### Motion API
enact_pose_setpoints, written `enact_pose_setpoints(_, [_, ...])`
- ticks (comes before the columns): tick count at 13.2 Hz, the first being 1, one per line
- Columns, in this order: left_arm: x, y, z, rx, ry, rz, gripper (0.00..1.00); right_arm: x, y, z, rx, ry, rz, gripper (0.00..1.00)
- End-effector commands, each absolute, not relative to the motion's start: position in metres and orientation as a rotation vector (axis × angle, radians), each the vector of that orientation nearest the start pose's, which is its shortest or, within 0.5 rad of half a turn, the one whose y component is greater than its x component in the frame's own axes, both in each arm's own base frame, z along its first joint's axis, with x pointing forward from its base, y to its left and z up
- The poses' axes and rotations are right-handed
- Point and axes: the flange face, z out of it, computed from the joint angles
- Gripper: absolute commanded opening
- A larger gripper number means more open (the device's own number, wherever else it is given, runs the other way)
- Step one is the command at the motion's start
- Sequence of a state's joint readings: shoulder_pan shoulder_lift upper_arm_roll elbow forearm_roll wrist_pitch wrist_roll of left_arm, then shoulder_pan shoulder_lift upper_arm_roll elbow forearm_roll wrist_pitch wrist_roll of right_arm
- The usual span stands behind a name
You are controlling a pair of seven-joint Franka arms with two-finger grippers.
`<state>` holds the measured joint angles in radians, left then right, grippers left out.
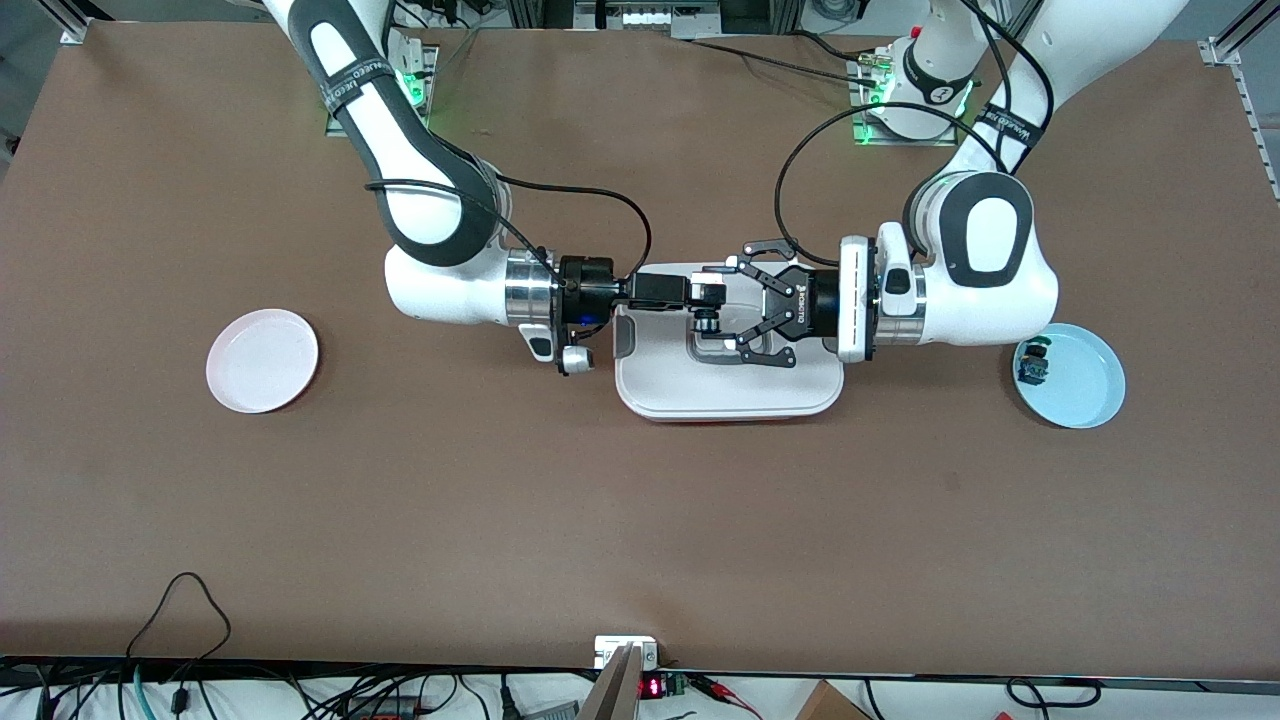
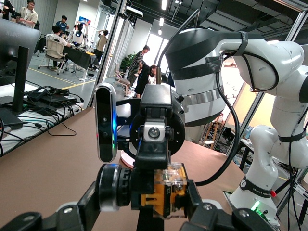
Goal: Transfer orange switch to right arm and place
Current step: 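Grasp the switch with the right gripper from the left gripper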
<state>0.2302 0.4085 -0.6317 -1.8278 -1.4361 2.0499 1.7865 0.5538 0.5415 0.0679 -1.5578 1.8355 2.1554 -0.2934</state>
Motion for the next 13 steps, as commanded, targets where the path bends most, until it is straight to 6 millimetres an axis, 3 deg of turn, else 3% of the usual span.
enact_pose_setpoints(1, [0.589,-0.270,0.394,1.439,-1.043,0.902,0.23,0.577,0.453,0.385,-1.600,0.263,0.197,0.50])
enact_pose_setpoints(4, [0.588,-0.273,0.396,1.435,-1.047,0.900,0.27,0.578,0.451,0.385,-1.600,0.261,0.193,0.07])
enact_pose_setpoints(5, [0.588,-0.273,0.395,1.435,-1.046,0.899,0.27,0.579,0.450,0.385,-1.600,0.260,0.192,0.00])
enact_pose_setpoints(6, [0.587,-0.275,0.390,1.432,-1.047,0.892,0.55,0.580,0.449,0.386,-1.599,0.259,0.189,0.00])
enact_pose_setpoints(7, [0.587,-0.276,0.389,1.420,-1.058,0.894,0.99,0.580,0.449,0.386,-1.600,0.259,0.187,0.00])
enact_pose_setpoints(12, [0.588,-0.268,0.394,1.406,-1.003,0.805,1.00,0.584,0.446,0.391,-1.593,0.247,0.178,0.00])
enact_pose_setpoints(13, [0.593,-0.256,0.400,1.427,-1.027,0.752,1.00,0.587,0.444,0.391,-1.592,0.249,0.173,0.00])
